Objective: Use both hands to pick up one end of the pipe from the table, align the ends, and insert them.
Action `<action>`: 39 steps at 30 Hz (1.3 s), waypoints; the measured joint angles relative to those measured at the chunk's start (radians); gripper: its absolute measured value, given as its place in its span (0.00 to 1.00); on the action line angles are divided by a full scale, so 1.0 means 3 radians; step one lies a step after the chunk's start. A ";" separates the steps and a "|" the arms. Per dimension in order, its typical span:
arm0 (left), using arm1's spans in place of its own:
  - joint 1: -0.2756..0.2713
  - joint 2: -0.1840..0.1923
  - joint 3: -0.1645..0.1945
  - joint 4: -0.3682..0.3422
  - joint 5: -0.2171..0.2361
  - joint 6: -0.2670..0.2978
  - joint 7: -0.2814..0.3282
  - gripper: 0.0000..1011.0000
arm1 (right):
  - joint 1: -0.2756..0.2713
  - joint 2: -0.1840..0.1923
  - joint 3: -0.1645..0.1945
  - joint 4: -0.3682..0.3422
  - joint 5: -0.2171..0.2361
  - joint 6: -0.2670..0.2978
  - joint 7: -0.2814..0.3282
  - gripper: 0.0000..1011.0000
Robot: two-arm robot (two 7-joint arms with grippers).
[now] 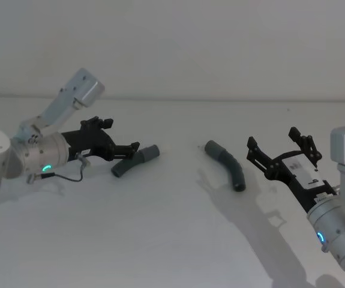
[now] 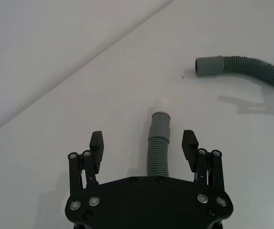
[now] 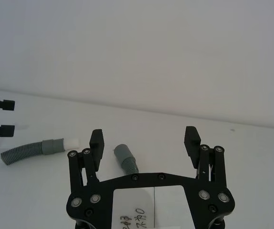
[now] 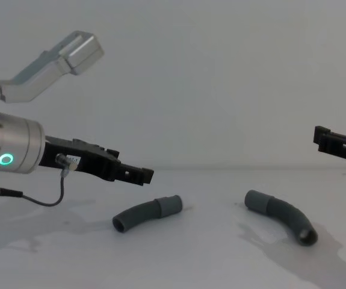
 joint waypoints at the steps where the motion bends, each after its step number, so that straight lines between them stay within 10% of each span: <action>1: -0.0019 -0.0003 0.0010 0.0020 0.0000 0.0012 -0.0022 0.99 | 0.0000 0.0000 0.0000 0.0000 0.0000 0.0000 0.0000 0.99; 39: -0.0731 -0.0358 0.0445 0.1075 0.0127 0.0038 -0.0594 0.99 | 0.0000 0.0000 0.0000 0.0000 0.0000 0.0000 0.0000 0.99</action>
